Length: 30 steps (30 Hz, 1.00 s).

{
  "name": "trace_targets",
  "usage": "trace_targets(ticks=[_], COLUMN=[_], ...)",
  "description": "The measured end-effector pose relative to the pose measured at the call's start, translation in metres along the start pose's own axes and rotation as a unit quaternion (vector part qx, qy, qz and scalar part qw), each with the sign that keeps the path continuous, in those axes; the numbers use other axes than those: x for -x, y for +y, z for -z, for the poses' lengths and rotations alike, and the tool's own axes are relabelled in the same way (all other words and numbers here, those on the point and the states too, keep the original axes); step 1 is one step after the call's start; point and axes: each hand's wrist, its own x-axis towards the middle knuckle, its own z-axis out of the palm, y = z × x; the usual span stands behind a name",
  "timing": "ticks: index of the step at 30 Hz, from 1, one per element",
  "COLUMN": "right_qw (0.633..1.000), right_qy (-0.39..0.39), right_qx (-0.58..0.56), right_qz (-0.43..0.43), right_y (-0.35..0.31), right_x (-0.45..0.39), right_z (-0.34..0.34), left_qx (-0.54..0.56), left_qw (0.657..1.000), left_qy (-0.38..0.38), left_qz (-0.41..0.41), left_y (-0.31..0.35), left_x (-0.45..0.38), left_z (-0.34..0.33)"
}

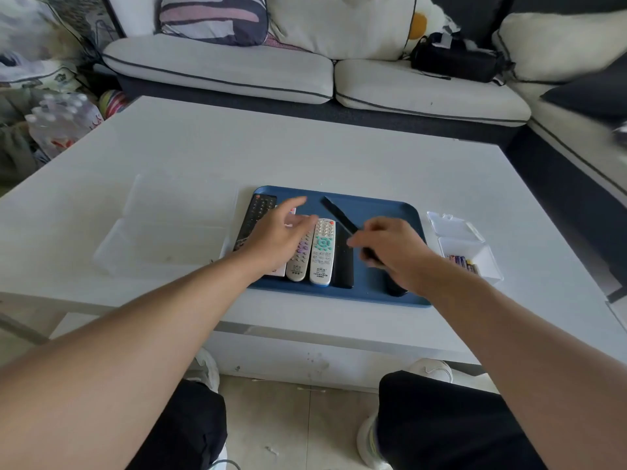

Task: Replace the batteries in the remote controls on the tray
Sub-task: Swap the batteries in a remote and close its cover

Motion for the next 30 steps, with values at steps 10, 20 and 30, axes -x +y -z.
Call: trace_targets(ticks=[10,20,30], right_qw=[0.948,0.940,0.918], right_qy=[0.112,0.009,0.011], right_qx=[0.296,0.335,0.396], right_qz=[-0.023,-0.066,-0.001], right_y=[0.026,0.027,0.029], right_x=[-0.031,-0.036,-0.031], right_z=[0.009,-0.003,-0.003], left_qx=[-0.410,-0.424,-0.420], left_qw=[0.895,0.887,0.892], left_qy=[-0.175,-0.182,-0.169], left_qz=[0.011,0.019,0.017], left_y=[-0.024,-0.023,-0.026], left_x=[-0.007,-0.004,-0.003], left_z=[-0.012,-0.013,-0.014])
